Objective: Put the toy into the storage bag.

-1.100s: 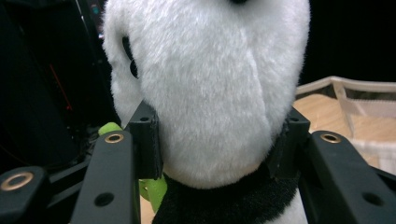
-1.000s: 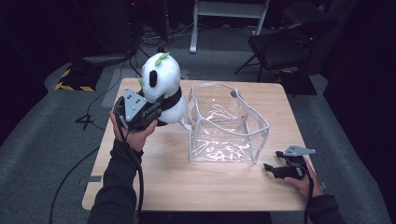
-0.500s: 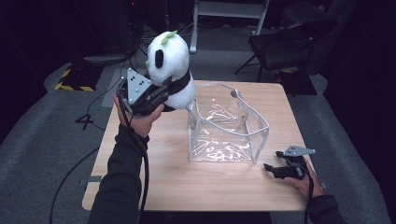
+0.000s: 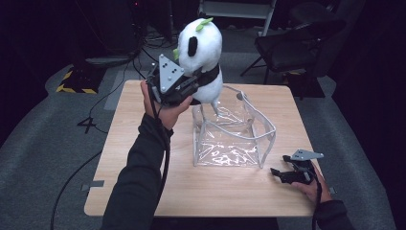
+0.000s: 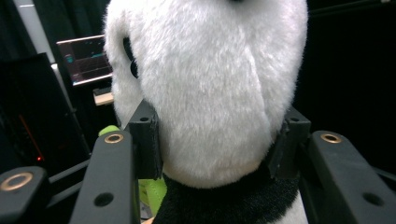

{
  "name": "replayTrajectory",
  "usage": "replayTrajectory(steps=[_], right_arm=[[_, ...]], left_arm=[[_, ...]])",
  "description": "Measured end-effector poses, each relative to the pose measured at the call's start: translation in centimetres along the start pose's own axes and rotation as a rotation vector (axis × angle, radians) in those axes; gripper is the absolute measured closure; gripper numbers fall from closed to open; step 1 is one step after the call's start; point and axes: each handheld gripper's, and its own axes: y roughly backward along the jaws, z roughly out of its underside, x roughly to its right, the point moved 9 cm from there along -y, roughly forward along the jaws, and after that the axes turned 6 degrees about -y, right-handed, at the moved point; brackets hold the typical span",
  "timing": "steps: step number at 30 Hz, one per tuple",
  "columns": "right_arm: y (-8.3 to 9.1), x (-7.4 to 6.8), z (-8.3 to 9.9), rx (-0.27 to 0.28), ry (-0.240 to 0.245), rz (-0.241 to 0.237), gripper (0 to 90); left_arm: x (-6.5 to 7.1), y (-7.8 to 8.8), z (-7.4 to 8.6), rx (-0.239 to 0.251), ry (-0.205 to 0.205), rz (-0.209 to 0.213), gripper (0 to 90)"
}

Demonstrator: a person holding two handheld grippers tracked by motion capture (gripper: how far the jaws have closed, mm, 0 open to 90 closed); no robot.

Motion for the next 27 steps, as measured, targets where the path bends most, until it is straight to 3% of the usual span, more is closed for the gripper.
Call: replayTrajectory(steps=[11, 14, 18, 27], right_arm=[[0.0, 0.0, 0.0, 0.0, 0.0, 0.001, 17.1], [0.0, 0.0, 0.0, 0.0, 0.0, 0.0, 17.1], [0.0, 0.0, 0.0, 0.0, 0.0, 0.001, 17.1], [0.0, 0.0, 0.0, 0.0, 0.0, 0.001, 17.1]], left_arm=[[3.9, -2.7, -0.1, -0.002, 0.011, 0.079, 48.6], [5.2, -3.4, 0.3, -0.015, 0.023, 0.098, 48.6], [6.2, -4.0, 1.0, -0.034, 0.006, 0.109, 48.5], [8.2, -5.9, 3.0, -0.073, 0.042, 0.147, 48.1]])
